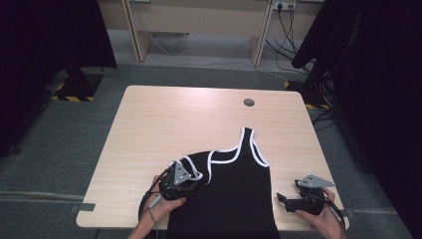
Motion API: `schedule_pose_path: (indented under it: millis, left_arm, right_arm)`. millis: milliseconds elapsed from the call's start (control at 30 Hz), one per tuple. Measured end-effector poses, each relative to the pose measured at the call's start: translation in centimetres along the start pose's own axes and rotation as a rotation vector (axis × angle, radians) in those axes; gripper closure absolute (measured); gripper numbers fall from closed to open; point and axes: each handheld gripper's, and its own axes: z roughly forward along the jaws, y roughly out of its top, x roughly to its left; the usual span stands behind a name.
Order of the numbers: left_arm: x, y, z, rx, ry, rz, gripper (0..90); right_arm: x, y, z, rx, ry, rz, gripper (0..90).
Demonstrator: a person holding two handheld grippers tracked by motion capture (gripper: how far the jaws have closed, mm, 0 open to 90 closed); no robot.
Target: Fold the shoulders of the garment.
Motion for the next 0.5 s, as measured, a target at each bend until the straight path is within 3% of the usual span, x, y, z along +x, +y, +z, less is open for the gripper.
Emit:
schedule_pose_path:
  millis: [200, 367, 500]
  left_arm:
    - [-0.2, 0.1, -1.0, -0.052, -0.012, -0.030, 38.7]
    - [0.2, -0.5, -2.0, -0.043, -0.004, -0.047, 32.5]
    - [0.8, -1.5, -2.3, -0.039, 0.003, -0.084, 30.9]
  right_arm:
    - [0.0, 0.0, 0.0, 0.000, 0.000, 0.001, 12.6]
    - [0.0, 0.0, 0.0, 0.001, 0.000, 0.000, 12.6]
    - [0.0, 0.0, 0.0, 0.001, 0.000, 0.000, 12.6]
